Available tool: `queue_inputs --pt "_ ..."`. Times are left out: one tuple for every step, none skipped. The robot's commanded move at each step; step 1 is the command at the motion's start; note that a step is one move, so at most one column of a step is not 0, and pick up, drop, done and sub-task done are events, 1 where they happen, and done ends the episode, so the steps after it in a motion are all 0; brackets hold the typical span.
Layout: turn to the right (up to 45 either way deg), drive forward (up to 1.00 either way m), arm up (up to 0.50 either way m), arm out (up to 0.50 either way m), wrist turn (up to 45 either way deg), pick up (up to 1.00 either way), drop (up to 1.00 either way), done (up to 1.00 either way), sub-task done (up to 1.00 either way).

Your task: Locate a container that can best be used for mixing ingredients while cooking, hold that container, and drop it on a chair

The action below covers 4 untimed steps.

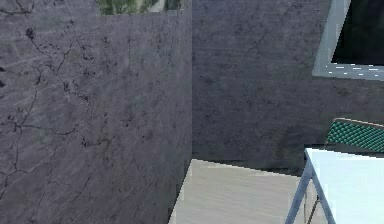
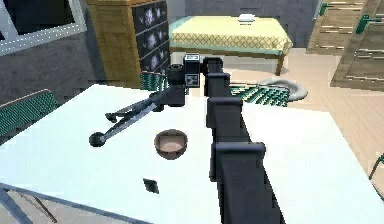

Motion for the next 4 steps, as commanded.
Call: queue_inputs --pt "0.0 0.0 0.0 0.0 45.0 0.0 0.0 0.0 0.0" --pt "0.0 0.0 0.0 0.0 27.0 0.0 0.0 0.0 0.0" --pt "0.0 0.0 -0.3 0.0 0.0 0.0 0.0 0.0 0.0" --pt "0.0 0.0 0.0 0.0 0.0 1.0 0.0 0.0 0.0"
